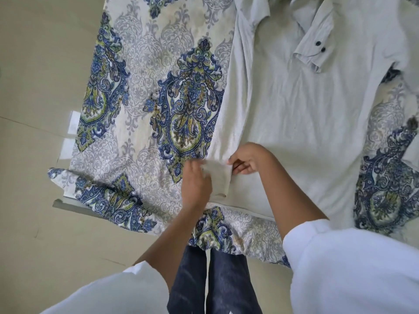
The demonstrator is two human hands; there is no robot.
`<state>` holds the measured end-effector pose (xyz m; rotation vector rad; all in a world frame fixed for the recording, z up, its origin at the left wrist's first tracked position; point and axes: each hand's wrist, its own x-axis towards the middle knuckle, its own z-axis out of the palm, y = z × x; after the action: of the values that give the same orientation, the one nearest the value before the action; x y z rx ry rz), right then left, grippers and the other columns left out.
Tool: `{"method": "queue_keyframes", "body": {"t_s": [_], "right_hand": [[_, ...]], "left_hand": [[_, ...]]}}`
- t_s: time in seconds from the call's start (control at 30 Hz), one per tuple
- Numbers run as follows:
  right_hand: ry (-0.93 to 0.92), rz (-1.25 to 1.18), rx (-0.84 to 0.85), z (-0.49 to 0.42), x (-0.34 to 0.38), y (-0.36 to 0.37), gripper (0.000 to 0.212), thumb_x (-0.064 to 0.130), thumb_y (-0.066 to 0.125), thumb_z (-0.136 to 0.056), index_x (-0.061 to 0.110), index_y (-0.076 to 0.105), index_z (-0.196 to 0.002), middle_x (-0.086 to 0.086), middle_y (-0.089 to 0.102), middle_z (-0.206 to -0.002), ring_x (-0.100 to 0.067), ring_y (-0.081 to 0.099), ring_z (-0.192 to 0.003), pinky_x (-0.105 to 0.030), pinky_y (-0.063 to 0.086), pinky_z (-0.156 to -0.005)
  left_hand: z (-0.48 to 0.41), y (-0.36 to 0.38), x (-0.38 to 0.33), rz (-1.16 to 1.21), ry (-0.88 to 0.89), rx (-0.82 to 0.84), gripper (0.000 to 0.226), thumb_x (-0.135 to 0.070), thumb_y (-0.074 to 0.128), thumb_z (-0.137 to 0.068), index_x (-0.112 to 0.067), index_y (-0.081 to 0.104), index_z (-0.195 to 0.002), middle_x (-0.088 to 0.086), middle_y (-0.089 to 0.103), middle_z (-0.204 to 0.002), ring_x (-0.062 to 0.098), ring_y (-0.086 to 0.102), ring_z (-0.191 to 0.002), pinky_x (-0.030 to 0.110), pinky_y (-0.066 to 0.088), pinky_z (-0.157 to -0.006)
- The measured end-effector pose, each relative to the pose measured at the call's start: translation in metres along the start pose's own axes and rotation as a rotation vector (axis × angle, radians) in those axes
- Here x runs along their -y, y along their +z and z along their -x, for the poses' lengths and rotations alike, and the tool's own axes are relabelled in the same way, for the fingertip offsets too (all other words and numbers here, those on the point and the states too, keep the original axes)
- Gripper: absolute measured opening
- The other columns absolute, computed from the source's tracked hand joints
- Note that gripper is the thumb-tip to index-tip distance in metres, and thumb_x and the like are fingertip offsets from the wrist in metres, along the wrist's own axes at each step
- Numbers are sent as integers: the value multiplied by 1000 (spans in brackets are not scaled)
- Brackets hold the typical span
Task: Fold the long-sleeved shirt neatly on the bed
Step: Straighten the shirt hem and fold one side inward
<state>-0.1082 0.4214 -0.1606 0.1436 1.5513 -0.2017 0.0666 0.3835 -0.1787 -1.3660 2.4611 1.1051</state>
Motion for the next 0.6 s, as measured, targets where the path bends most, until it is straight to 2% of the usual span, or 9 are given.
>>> {"method": "queue_keyframes", "body": {"t_s": [0.03, 0.1, 0.17, 0.23, 0.37, 0.47, 0.53, 0.6], "right_hand": [[9, -19, -3, -1, -7, 7, 19, 13, 57, -89, 12, 52, -71, 1, 62, -58, -10, 59, -54, -22, 35, -59], [-4, -80, -40, -4, -23, 20, 17, 10, 56, -89, 10, 52, -73, -3, 59, -67, -13, 58, -59, -24, 38, -59], [-16, -126, -72, -4, -36, 31, 14, 7, 58, -88, 7, 53, -75, -6, 60, -68, -16, 58, -58, -26, 41, -62], [-20, -172, -99, -5, -47, 40, 13, 5, 61, -85, 5, 54, -75, -7, 59, -68, -18, 57, -57, -26, 41, -61], [-36, -303, -177, -6, -61, 52, 10, -1, 66, -81, 2, 57, -78, -10, 61, -67, -19, 58, -51, -25, 43, -51], [-45, -348, -177, -6, -66, 56, 14, -5, 64, -80, 2, 56, -70, -11, 63, -69, -19, 60, -50, -25, 45, -51], [-49, -337, -214, -8, -66, 60, 14, -6, 65, -79, 1, 57, -69, -13, 65, -71, -23, 64, -57, -31, 53, -59], [-62, -230, -267, -7, -63, 63, 8, -1, 66, -79, 0, 60, -75, -14, 68, -75, -26, 68, -64, -35, 56, -68]], "left_hand": [[-2, -4, 1, 57, -136, -26, 33, -3, 57, -83, -6, 50, -115, 6, 49, -114, 18, 48, -102, 28, 46, -85], [-7, -12, 2, 131, -256, 83, 28, -3, 62, -81, -7, 54, -108, 3, 56, -99, 18, 52, -89, 29, 48, -78], [-12, -21, 5, 141, -265, 269, 20, -2, 60, -83, -7, 56, -102, 0, 57, -84, 16, 53, -76, 29, 47, -69], [-17, -31, 10, 164, -284, 411, 14, -4, 60, -85, -9, 57, -98, 0, 58, -80, 16, 53, -72, 28, 44, -66], [-16, -35, 14, 94, -211, 515, 6, -14, 65, -85, -12, 63, -80, 1, 59, -72, 14, 50, -60, 24, 41, -57], [-9, -27, 9, -18, -179, 450, 13, -18, 66, -83, -6, 65, -89, 3, 58, -80, 22, 56, -74, 31, 49, -68], [-7, -24, 5, -239, -121, 445, 17, -17, 60, -84, -6, 60, -96, 7, 57, -102, 26, 54, -99, 41, 49, -85], [-6, -23, 0, -390, -106, 463, 26, -14, 54, -85, -6, 55, -110, 10, 53, -118, 27, 47, -113, 43, 44, -96]]}}
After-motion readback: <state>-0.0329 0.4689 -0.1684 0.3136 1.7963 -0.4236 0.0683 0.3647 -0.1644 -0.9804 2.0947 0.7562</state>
